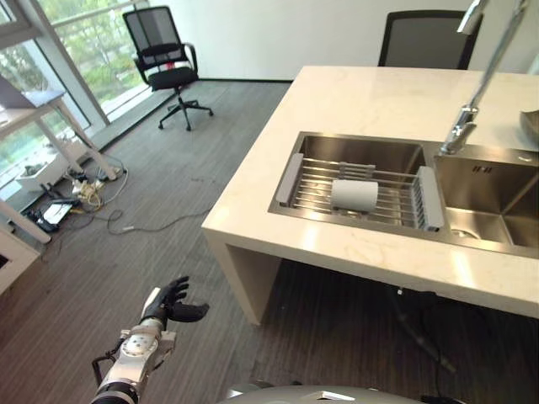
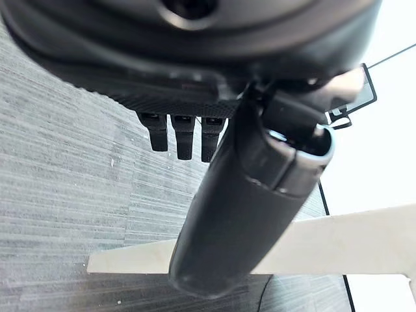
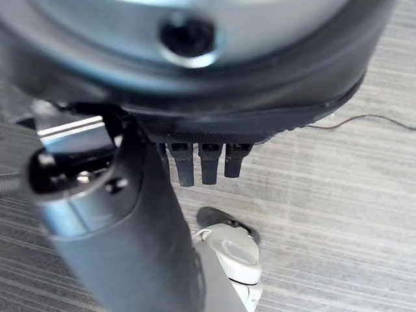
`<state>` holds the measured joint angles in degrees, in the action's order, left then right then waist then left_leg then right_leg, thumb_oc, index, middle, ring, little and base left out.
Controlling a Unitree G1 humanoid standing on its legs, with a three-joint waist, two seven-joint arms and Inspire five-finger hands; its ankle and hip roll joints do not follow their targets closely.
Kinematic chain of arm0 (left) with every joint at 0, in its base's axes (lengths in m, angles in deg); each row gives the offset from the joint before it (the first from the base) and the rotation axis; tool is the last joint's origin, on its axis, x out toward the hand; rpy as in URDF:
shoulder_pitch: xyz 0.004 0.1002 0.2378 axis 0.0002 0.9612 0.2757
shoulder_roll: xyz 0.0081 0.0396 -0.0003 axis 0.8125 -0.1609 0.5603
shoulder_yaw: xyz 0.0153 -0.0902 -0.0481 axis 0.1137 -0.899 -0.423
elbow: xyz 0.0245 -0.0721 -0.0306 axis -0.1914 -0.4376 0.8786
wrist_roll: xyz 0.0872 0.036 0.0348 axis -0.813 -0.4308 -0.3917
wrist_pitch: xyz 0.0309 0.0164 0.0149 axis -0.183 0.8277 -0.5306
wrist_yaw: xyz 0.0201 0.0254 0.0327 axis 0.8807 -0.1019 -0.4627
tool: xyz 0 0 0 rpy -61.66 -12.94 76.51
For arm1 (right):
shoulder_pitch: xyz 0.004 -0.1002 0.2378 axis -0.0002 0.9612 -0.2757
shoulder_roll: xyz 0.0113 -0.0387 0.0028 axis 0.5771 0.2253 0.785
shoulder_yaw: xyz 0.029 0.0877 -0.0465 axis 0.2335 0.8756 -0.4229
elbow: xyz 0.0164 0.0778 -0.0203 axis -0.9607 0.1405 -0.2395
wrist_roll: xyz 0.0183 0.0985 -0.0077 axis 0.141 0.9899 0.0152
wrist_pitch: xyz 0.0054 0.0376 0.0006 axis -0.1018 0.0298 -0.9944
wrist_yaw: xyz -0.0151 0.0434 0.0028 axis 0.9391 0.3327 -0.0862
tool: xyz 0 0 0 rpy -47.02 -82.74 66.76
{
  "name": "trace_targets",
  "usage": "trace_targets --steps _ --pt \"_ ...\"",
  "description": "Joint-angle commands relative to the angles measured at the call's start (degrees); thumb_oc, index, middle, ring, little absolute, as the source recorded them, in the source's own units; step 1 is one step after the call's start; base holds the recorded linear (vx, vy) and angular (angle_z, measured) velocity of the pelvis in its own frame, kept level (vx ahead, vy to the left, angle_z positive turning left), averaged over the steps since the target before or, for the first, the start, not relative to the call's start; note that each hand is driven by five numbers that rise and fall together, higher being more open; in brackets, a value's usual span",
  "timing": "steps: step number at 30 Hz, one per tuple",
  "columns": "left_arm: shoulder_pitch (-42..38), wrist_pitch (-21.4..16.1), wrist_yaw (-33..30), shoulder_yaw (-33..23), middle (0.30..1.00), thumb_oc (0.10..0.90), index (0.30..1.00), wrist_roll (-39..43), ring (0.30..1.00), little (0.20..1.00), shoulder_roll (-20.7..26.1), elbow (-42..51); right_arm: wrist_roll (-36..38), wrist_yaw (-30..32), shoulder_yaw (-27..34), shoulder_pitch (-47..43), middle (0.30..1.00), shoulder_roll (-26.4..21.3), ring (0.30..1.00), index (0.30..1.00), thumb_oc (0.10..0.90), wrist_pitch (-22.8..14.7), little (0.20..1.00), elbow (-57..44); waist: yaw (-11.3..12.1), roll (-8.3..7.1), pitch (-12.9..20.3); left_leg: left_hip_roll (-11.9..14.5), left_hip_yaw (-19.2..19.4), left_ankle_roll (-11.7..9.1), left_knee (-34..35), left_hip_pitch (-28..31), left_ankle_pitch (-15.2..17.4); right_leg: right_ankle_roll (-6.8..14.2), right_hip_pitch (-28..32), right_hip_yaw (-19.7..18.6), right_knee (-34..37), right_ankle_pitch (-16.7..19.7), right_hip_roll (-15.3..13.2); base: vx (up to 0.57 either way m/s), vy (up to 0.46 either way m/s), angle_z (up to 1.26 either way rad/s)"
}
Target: Place the dishes in the dishwasher.
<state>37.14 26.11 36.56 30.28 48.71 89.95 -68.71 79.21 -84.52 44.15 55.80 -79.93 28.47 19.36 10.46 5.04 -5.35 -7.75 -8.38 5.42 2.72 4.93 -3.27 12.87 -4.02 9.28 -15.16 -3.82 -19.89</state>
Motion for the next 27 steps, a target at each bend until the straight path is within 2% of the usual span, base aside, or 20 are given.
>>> trace_targets --steps 1,3,7,8,13,15,18,20,21,23,27 --pt "-1.1 -3.8 -2.0 -6.4 0.9 0.8 0.9 -3.5 0.9 0.9 3.4 8.4 0.5 -0.8 0.1 0.0 0.9 -0.1 0.9 0.9 0.8 -0.5 0.9 0.9 2.4 -0.36 1.7 1.8 -1.0 -4.4 -3.4 -1.3 5.6 -0.8 6.4 4.5 11.8 11.7 2.3 0.14 -0.28 0.24" --pt "1.1 -4.4 -3.1 -9.3 0.9 0.8 0.9 -7.1 0.9 0.9 5.0 14.0 -0.5 -1.2 -0.5 -0.4 0.9 0.4 0.9 0.9 0.8 -0.7 0.9 0.4 4.2 -1.43 2.9 4.2 -0.7 -6.2 -3.6 -1.2 6.0 -1.1 9.3 6.2 17.6 11.0 4.6 0.13 -0.341 -0.12" --pt "3.0 -4.8 -4.9 -14.1 0.9 0.8 0.9 -7.9 0.9 0.9 6.0 17.5 -0.4 -1.2 -1.6 -0.9 0.9 0.8 0.9 0.9 0.8 -1.1 0.9 -1.1 4.7 -2.17 3.3 6.4 -0.5 -7.6 -2.4 -0.5 5.3 -1.9 11.1 7.4 20.2 10.4 6.9 0.08 -0.249 -0.09" --pt "2.6 -4.9 -6.5 -16.6 0.9 0.8 0.9 -7.3 0.9 0.9 6.5 17.4 0.9 -1.2 -2.0 -1.4 0.9 1.1 0.9 0.9 0.8 -1.2 0.9 -1.8 4.9 -2.05 3.7 7.8 -0.6 -8.3 -1.2 -0.3 4.5 -2.2 10.9 7.6 20.2 9.1 8.0 0.05 -0.215 -0.02" --pt "-0.1 -4.6 -8.9 -18.4 0.9 0.8 0.9 -8.5 0.9 0.9 9.3 17.5 1.9 -1.1 -2.9 -1.5 0.9 1.9 0.9 0.9 0.8 -1.6 0.9 -2.2 4.7 -2.11 3.5 9.1 -1.3 -9.4 0.5 -0.2 3.1 -3.1 11.3 8.3 20.2 8.4 9.2 0.01 -0.128 0.02" --pt "-3.2 -4.3 -12.5 -18.9 0.9 0.8 0.9 -10.3 0.9 0.9 11.7 19.1 3.6 -0.1 -4.9 -2.7 0.9 4.9 0.9 0.9 0.8 -1.4 0.9 -3.0 4.8 -1.99 4.0 10.2 -2.3 -10.7 1.9 -0.8 1.4 -3.6 11.5 9.8 20.2 7.6 9.8 -0.02 -0.096 0.14" --pt "-6.5 -4.5 -14.0 -18.5 0.9 0.8 0.9 -11.3 0.9 0.9 13.8 20.8 3.7 0.0 -5.6 -1.6 0.9 5.5 0.9 0.9 0.8 -1.5 0.9 -3.1 4.4 -1.93 4.2 10.6 -2.7 -11.3 2.3 -1.2 1.1 -3.6 11.5 10.5 20.2 7.2 10.1 0.0 -0.045 0.25" --pt "-10.6 -5.3 -15.1 -16.4 0.9 0.8 0.9 -14.8 0.9 0.9 16.5 26.8 4.9 -0.1 -6.0 -0.2 0.9 6.3 0.9 0.9 0.8 -1.4 0.9 -2.8 3.3 -1.87 4.4 10.5 -3.1 -11.1 2.1 -1.4 1.1 -3.8 11.6 10.4 20.2 6.9 10.6 0.03 -0.012 0.07" --pt "-13.0 -5.4 -15.0 -13.8 0.9 0.8 0.9 -20.5 0.9 0.9 19.9 30.4 5.3 -0.3 -6.4 0.9 0.9 6.7 0.9 0.9 0.8 -1.5 0.9 -3.2 2.4 -1.82 4.7 10.4 -3.0 -11.0 2.2 -1.1 1.4 -3.8 11.9 10.0 20.2 6.7 10.7 0.03 0.01 0.06" --pt "-14.4 -5.5 -14.6 -12.3 0.9 0.8 0.9 -22.8 0.9 0.9 21.3 32.0 5.3 -0.6 -6.6 1.4 0.9 7.0 0.9 0.9 0.8 -1.5 0.9 -3.3 2.2 -1.9 4.8 10.3 -2.8 -10.9 2.2 -0.8 1.6 -3.7 12.1 9.8 20.2 6.6 10.7 0.01 0.008 0.04" --pt "-21.1 -5.9 -12.1 -4.6 0.9 0.8 0.9 -29.8 0.9 0.9 25.1 36.0 5.6 -0.9 -7.2 2.7 0.9 7.3 0.9 0.9 0.8 -1.7 0.9 -4.0 0.0 -1.61 5.3 10.2 -1.8 -10.6 2.3 0.4 2.4 -3.6 12.6 8.6 20.2 6.4 10.8 0.04 0.028 -0.02"
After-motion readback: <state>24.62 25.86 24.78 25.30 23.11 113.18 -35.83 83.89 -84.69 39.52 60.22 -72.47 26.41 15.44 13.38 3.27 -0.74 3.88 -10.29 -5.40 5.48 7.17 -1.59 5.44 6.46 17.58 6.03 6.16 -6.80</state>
